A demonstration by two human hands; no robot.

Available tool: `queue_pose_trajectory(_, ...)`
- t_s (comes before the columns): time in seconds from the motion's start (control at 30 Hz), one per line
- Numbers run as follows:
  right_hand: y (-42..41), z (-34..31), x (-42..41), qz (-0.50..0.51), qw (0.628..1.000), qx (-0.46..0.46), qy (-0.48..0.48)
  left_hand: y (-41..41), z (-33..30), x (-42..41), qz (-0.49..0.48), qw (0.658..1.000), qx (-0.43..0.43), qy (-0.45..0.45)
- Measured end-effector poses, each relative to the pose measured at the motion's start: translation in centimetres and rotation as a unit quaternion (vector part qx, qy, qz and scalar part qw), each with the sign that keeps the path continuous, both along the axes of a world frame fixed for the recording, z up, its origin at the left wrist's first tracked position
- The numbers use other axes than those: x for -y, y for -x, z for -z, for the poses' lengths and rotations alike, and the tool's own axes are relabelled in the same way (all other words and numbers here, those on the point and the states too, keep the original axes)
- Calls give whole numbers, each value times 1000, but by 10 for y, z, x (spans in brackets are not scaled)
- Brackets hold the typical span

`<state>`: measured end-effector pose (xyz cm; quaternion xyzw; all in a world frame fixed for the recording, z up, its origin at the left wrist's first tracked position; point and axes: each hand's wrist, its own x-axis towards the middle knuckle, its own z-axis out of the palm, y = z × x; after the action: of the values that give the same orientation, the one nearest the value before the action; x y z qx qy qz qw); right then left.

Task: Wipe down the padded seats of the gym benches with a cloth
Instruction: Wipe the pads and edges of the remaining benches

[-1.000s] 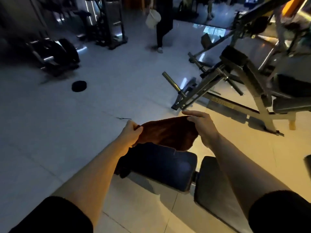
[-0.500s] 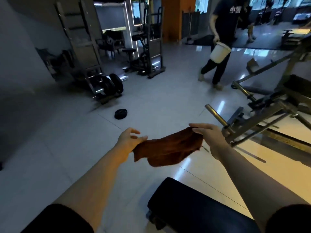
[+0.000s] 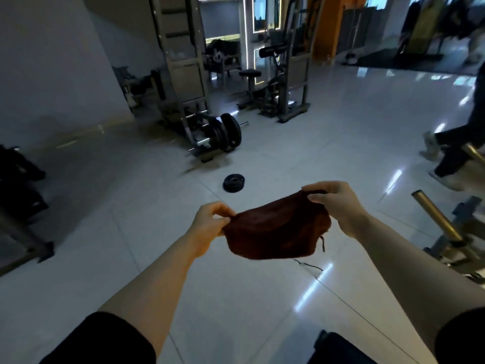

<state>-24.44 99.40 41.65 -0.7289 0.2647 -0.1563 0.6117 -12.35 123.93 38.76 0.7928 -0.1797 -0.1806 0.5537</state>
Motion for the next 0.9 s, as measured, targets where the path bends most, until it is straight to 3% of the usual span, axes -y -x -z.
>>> queue_pose_trajectory(0.1, -62, 0, -14, 34, 999, -10, 4, -74, -2, -11, -2, 999, 40, 19)
queue_pose_trajectory(0.33, -191, -5, -26, 60, 994, -46, 73, -220, -31, -14, -8, 966, 244, -84)
queue_pose_trajectory(0.5, -264, 4, 11, 84, 980, -54, 171, -298, -25, 16, -3, 952, 285, -113)
queue_pose_trajectory(0.67, -330, 20, 89, 17, 961, -89, 262, -372, -11, 93, 45, 936, 312, -157)
queue_pose_trajectory(0.9, -384, 9, 233, -92, 981, -116, 123, -460, -21, 254, 152, 931, 275, -184)
